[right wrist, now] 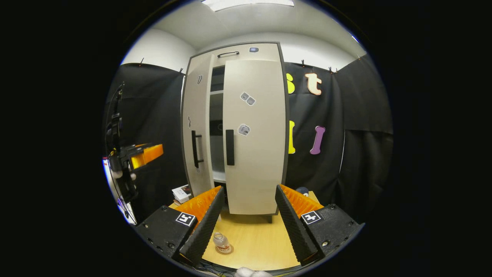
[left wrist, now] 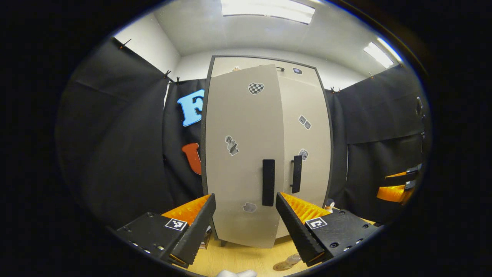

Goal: Grasp the bottle in the cabinet with the left hand and place it on the coaster, then close the right door with the right hand and the left door with the left hand.

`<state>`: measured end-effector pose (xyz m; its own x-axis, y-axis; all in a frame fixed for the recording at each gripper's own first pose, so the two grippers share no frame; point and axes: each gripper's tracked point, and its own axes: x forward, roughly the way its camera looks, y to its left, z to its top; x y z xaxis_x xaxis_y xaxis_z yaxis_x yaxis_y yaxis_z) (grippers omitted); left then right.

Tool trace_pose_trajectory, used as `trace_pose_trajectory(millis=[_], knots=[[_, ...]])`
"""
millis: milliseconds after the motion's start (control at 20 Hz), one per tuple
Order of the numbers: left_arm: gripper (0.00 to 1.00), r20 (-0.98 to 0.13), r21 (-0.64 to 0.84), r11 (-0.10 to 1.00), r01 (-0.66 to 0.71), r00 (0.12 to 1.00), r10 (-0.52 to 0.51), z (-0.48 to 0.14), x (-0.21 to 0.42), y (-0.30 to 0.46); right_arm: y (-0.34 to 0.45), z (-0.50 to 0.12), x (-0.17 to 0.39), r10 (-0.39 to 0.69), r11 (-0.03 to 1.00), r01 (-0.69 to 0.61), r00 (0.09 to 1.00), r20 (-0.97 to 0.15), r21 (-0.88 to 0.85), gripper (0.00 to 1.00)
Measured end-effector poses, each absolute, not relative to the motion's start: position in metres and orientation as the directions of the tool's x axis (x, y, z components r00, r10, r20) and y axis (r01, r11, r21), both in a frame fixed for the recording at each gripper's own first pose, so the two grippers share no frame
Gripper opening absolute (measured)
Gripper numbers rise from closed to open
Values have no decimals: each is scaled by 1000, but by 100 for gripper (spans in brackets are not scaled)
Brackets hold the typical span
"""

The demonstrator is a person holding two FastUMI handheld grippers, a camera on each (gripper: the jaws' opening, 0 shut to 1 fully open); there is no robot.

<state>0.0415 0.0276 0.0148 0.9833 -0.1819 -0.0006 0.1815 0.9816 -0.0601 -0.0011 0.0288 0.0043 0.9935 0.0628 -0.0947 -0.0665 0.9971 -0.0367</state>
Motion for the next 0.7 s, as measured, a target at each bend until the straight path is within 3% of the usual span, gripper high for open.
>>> trace_pose_trajectory(millis=[450,700], knots=[[97,-41,-32,998,60,997,-61,-15,-13,60,28,1,-7,-6,998,3,999,-49,-60,82],[96,-54,-42,997,64,996,-66,-22,-22,54,29,-13,-14,-29,999,25,997,-75,-46,82]])
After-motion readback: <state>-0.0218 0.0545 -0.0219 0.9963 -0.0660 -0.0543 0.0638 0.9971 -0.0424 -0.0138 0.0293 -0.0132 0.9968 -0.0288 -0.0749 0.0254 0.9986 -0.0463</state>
